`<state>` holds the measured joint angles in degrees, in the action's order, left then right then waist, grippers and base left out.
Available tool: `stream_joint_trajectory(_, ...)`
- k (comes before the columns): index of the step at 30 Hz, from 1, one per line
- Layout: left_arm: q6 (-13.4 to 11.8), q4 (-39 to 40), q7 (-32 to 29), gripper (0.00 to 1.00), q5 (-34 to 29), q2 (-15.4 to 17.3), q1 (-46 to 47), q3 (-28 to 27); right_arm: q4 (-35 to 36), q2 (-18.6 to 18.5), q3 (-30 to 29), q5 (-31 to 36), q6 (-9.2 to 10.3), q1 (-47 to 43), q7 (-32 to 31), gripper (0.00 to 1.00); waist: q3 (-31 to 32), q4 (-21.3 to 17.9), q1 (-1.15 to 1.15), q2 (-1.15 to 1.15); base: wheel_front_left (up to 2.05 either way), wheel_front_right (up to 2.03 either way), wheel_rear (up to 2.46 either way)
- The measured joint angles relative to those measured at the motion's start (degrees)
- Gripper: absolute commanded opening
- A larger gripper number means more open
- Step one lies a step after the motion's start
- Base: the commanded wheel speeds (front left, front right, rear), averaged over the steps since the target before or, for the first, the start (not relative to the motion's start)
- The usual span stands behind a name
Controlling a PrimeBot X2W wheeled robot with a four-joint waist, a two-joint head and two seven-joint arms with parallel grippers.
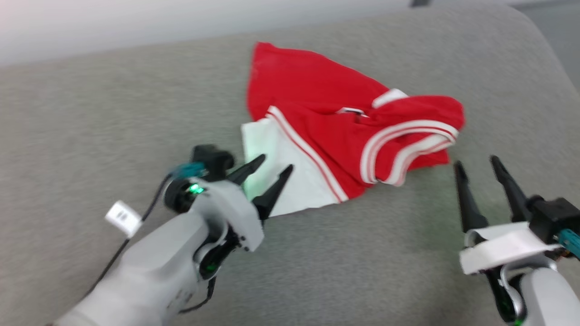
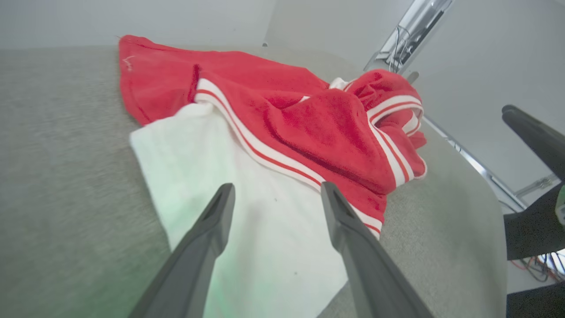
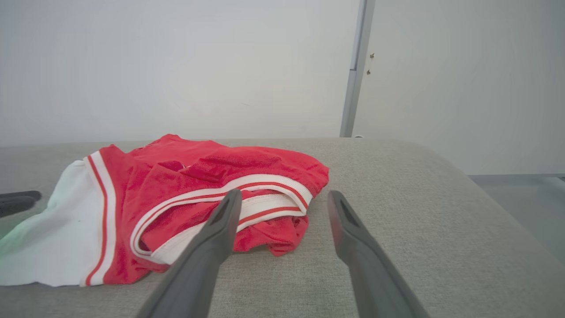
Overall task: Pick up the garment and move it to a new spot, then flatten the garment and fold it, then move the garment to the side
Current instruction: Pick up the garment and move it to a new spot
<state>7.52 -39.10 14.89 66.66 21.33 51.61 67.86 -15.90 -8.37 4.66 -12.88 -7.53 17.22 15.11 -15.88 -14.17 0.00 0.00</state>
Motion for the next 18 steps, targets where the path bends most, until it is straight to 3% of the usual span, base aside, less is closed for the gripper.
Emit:
stream_joint_trajectory(6, -0.33, 1.03, 0.24, 1.0, -4.95, 0.94, -11.83, -16.33, -0.37, -2.14, -2.9, 0.29, 0.0, -3.45, 0.0, 1.0, 2.93, 5.82, 0.0, 0.0, 0.0, 0.0, 0.0)
stream_joint_trajectory(11, -1.74, 4.05, 0.24, 1.0, -12.69, 1.62, -22.49, -29.64, -0.27, -3.11, -5.11, 0.19, 0.0, -6.84, 0.0, 1.0, 5.32, 10.36, 0.0, 0.0, 0.0, 0.0, 0.0)
stream_joint_trajectory(18, -2.59, 9.05, 0.24, 1.0, -23.68, 0.42, -34.93, -42.41, 0.0, -3.9, -7.46, -0.52, 0.0, -10.93, 0.0, 1.0, 9.4, 15.13, 0.0, 0.0, 0.0, 0.0, 0.0)
